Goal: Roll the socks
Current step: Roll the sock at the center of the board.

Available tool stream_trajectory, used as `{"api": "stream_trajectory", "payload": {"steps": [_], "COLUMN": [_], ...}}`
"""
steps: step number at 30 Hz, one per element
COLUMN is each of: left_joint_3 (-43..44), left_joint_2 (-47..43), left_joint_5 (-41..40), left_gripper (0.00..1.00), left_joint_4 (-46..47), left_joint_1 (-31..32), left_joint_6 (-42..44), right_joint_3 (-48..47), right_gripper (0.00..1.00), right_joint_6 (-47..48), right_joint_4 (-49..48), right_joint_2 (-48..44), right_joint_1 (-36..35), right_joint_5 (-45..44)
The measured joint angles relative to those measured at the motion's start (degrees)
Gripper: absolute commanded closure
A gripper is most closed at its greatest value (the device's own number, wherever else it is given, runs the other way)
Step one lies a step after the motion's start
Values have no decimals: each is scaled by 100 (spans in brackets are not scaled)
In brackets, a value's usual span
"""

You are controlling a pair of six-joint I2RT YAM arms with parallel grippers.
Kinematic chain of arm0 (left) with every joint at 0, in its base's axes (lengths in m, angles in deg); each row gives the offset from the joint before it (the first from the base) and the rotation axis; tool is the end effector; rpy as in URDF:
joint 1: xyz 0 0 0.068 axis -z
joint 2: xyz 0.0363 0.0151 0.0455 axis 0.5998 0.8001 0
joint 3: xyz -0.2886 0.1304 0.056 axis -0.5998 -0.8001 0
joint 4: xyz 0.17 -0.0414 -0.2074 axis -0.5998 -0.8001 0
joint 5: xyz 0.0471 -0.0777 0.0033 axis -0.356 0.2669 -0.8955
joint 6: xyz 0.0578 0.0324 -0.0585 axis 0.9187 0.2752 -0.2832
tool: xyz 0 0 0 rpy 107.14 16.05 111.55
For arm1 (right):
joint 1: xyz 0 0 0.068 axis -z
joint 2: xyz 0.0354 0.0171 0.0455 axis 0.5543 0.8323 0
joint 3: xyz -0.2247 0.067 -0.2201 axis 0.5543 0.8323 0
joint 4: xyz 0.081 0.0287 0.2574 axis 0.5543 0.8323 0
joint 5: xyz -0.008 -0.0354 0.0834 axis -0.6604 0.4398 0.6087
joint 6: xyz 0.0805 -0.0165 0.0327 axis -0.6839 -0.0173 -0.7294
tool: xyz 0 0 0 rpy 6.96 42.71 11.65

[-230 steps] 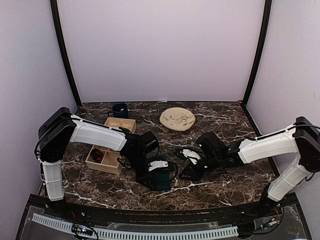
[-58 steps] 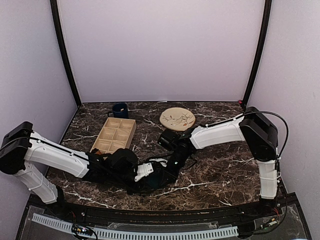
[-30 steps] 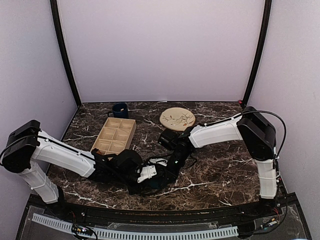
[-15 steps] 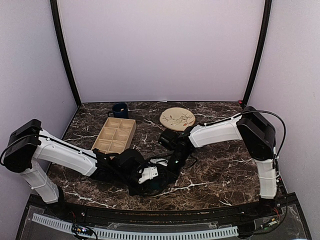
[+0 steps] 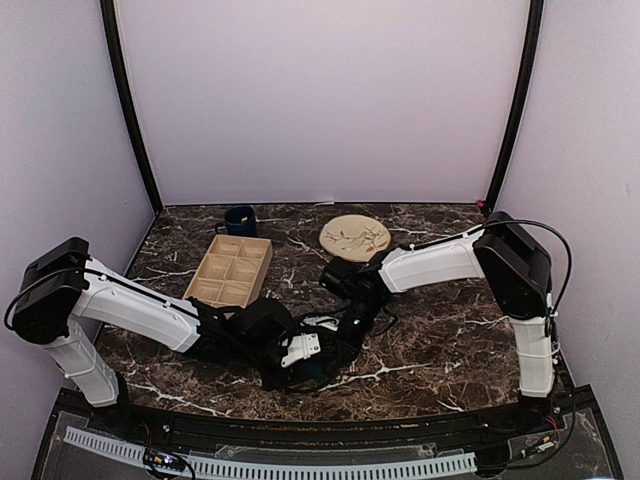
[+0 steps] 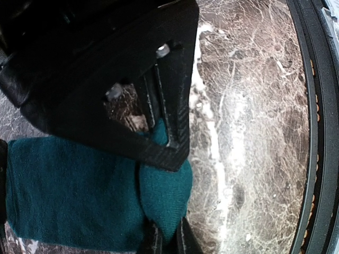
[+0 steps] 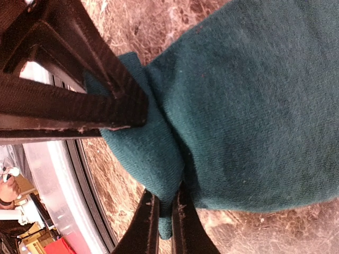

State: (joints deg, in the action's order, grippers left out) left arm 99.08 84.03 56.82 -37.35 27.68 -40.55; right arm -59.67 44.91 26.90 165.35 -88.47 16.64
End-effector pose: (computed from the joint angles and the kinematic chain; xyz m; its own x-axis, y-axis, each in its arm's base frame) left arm 0.1439 -0.3225 0.1539 -0.1276 0.7378 -0.6628 0.9750 0.2159 0.0527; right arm 0.2115 0.3871 0.1315 -0.4352 -0.8550 -0.2821 -0.7816 0.2032 0.5898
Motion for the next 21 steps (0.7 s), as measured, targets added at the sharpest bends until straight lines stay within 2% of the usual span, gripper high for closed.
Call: {"api": "stream_trajectory", "payload": {"steps": [7,9,21], "left_joint_3": [2,2,-7], "left_joint_2": [15,15,63], "left_joint_5": [63,120,702], "left_gripper": [100,100,100], "left_joint_4": [9,7,35], "left_joint_1": [-2,-7,-269], "left_joint_6": [-15,-31,-310], "right_joint_3": [2,9,570], "right_gripper": [76,65,62], "right_joint_6": [-70,-83,-428], "right_joint_4": [9,4,-748], "right_joint_2": [0,-4,-317], "right_joint_1": [0,0,166], "right_joint_5": [0,24,157]}}
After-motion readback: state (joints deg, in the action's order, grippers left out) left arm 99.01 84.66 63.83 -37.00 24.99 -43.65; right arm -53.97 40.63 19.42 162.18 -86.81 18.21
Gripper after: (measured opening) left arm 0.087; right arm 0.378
